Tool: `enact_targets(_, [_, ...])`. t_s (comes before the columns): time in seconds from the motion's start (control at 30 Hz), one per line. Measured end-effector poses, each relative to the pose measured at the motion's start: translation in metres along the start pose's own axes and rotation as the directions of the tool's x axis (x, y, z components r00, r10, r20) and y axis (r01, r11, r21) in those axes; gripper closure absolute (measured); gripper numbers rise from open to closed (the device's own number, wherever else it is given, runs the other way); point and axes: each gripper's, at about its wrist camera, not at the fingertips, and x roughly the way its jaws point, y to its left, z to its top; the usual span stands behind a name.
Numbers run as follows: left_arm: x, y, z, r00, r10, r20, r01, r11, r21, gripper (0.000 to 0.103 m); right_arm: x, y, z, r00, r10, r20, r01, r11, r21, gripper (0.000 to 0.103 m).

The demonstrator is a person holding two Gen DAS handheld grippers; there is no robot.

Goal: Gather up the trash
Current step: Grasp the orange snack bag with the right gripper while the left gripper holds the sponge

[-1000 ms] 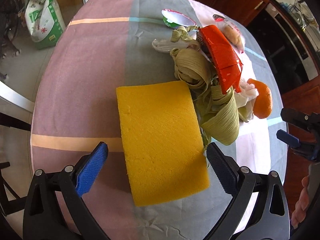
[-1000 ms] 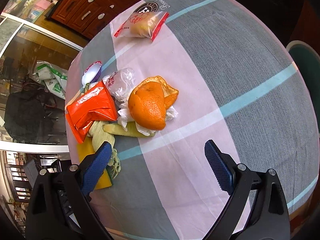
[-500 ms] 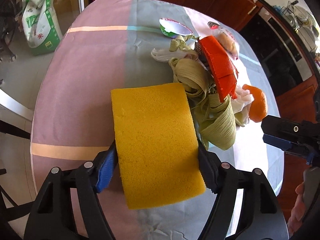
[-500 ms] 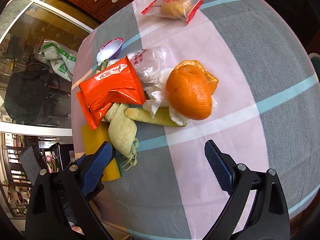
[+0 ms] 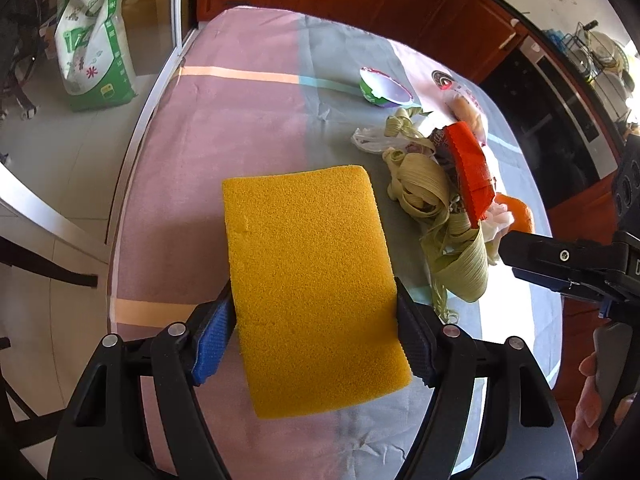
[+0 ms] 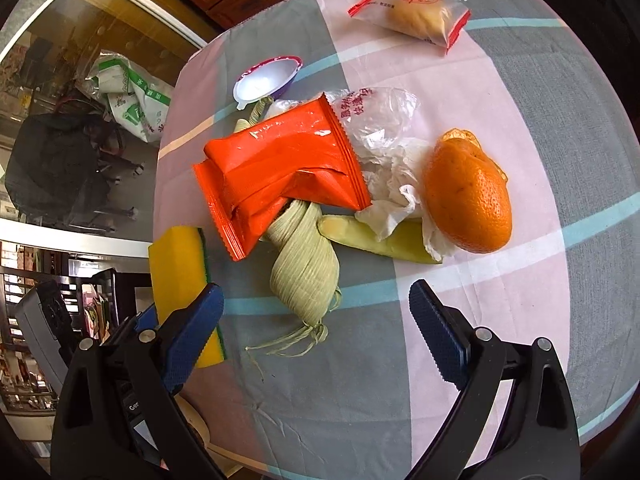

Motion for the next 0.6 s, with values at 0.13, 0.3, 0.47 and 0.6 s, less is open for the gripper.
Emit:
enact_targets(0.13, [0.001,0.005,-0.001,1.0,-0.008,-0.011,0.008,1.0,-0.007,0.03,0.01,0.017,-0.002,1.0,0.008,-0.003,-0.009,0.998,-0.069,0.013])
enact_targets(0.3, [-0.002,0.012,-0.002,1.0,-0.001,-0.012,0.001,1.0,-0.012,0.029,0.014,0.024,0.002,1.0,-0.018,0.012,0.018,0.997,-0.076,0.013])
enact_targets(0.47, [-0.001,0.011,0.001,1.0,-0.007,-0.017,0.007,1.0,-0.009,0.029,0.0,0.03,0.017,0.997,-0.028,0.068,0.034,0.995,-0.092,0.013])
enact_targets(0.6, [0.001,0.009,0.003,1.0,-0.008,-0.024,0.008,1.0,-0.005,0.029,0.002,0.038,0.038,0.992,-0.057,0.108,0.072,0.988,-0.138,0.013])
